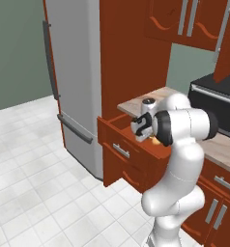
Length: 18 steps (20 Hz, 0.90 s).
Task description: Organize the utensils by type. Pick up the wooden spoons from the counter and place them in the open cabinet. Then pick up the metallic utensils from the counter and place them in the open drawer.
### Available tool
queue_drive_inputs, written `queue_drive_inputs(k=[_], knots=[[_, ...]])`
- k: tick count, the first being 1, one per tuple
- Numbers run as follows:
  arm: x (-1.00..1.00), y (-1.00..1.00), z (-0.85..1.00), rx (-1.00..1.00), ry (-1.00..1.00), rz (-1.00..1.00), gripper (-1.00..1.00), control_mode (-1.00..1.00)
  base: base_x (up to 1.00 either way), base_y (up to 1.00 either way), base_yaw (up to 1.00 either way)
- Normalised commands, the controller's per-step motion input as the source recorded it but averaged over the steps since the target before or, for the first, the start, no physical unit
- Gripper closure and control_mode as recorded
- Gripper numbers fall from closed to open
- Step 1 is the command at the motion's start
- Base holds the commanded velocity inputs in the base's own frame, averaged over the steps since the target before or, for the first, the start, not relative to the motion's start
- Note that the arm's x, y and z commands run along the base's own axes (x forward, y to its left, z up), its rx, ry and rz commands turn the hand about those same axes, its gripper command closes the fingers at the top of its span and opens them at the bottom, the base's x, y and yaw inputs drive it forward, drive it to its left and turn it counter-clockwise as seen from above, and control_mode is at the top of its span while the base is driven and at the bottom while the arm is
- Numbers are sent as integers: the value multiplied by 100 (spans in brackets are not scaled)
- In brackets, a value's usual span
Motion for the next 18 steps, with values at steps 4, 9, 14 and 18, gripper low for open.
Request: queue_drive_inputs(k=[4,9,14,18], knots=[[8,0,-36,0,-13,-9,100,-100,0,0,0],[8,0,-35,0,-5,-6,100,-100,0,0,0],[1,0,-23,2,-1,-3,100,-100,0,0,0],[0,0,-17,6,0,0,100,-100,0,0,0]])
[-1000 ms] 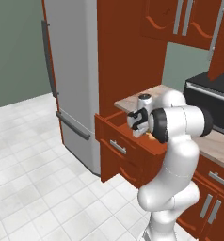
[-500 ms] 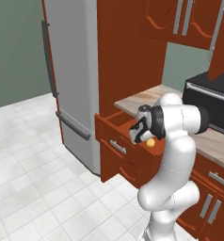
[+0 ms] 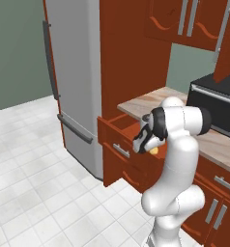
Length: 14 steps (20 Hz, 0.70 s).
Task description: Organize the utensils by type. Pick up the wooden spoons from the counter and place them in the open cabinet. Then pick up the metallic utensils from the counter and place them in the open drawer.
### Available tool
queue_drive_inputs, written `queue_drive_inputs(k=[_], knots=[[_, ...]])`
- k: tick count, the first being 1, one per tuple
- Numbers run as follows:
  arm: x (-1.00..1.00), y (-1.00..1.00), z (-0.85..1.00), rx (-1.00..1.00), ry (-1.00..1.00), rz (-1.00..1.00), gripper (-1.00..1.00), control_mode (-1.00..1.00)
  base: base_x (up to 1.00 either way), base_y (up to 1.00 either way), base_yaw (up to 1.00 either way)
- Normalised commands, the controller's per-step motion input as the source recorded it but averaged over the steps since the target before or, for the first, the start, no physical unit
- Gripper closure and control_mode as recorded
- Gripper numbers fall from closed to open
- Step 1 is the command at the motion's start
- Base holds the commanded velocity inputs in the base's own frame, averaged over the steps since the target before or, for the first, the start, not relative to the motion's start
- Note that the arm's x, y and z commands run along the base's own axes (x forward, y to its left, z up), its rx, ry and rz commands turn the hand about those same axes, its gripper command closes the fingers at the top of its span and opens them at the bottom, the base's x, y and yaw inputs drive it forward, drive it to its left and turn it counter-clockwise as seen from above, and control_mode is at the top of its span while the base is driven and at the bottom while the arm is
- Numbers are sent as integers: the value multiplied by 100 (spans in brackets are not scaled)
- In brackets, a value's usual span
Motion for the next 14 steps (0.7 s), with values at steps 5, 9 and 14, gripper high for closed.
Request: queue_drive_inputs(k=[5,9,14], knots=[[0,0,-9,5,0,0,100,-100,0,0,0],[-1,-3,-2,3,0,0,100,-100,0,0,0],[-29,9,-17,8,0,0,100,-100,0,0,0]])
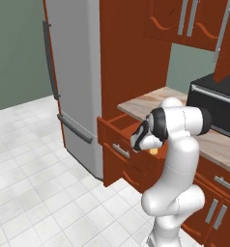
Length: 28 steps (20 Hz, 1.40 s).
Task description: Organize the utensils by type. Pick up the wooden spoons from the counter and place them in the open cabinet. Then pick up the metallic utensils from the counter and place them in the open drawer.
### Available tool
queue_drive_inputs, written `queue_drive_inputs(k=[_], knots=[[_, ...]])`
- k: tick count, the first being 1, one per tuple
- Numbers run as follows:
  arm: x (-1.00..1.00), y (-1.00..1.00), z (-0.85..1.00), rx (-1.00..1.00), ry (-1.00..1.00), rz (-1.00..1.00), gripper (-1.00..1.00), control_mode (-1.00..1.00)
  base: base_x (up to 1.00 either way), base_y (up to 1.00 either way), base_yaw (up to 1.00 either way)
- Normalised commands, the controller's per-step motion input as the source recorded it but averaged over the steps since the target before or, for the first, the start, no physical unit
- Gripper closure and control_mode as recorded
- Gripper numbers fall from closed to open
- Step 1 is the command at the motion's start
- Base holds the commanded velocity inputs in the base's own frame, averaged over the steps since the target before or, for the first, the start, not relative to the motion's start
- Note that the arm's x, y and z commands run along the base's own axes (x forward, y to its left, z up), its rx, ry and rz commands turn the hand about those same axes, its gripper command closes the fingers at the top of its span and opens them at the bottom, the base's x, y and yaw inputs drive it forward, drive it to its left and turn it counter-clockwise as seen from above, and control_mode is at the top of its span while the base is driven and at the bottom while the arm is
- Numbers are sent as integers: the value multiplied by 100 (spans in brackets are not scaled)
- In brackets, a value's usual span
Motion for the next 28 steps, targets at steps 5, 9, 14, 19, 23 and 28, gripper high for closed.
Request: queue_drive_inputs(k=[5,9,14,19,23,28], knots=[[-40,29,-24,6,0,0,100,-100,0,0,0],[-32,28,-22,5,-1,0,100,-100,0,0,0],[-37,31,-27,4,0,0,100,-100,0,0,0],[-27,33,-26,2,0,-2,100,-100,0,0,0],[-18,26,-25,0,0,-2,100,-100,0,0,0],[-13,28,-24,0,0,-2,100,-100,0,0,0]])
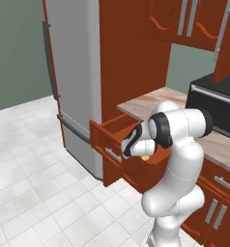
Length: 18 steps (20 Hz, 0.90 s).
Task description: Organize the utensils by type. Pick up the wooden spoons from the counter and place them in the open cabinet. Then pick up the metallic utensils from the counter and place them in the open drawer.
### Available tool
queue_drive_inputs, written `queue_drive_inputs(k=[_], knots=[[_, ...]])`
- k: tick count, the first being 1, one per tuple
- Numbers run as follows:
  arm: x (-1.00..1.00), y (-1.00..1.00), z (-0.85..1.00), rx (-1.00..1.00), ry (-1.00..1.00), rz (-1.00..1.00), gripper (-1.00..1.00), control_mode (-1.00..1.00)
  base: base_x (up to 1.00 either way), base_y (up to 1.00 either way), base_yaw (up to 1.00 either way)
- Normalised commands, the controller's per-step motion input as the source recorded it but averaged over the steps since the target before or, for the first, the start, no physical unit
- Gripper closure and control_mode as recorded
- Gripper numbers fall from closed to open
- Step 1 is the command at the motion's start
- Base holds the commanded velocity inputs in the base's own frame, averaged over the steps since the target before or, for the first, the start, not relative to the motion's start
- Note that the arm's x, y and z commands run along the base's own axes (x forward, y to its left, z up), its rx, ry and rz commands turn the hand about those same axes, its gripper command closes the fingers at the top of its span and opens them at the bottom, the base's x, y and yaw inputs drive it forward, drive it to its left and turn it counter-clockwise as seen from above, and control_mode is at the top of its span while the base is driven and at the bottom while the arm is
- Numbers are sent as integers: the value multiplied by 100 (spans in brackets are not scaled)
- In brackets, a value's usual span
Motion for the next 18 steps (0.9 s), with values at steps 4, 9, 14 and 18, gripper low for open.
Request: queue_drive_inputs(k=[4,9,14,18], knots=[[-17,31,-25,0,0,-2,100,-100,0,0,0],[-18,34,-35,0,0,-2,100,-100,0,0,0],[-21,42,-48,0,0,-2,100,-100,0,0,0],[-22,40,-52,0,2,-1,100,-100,0,0,0]])
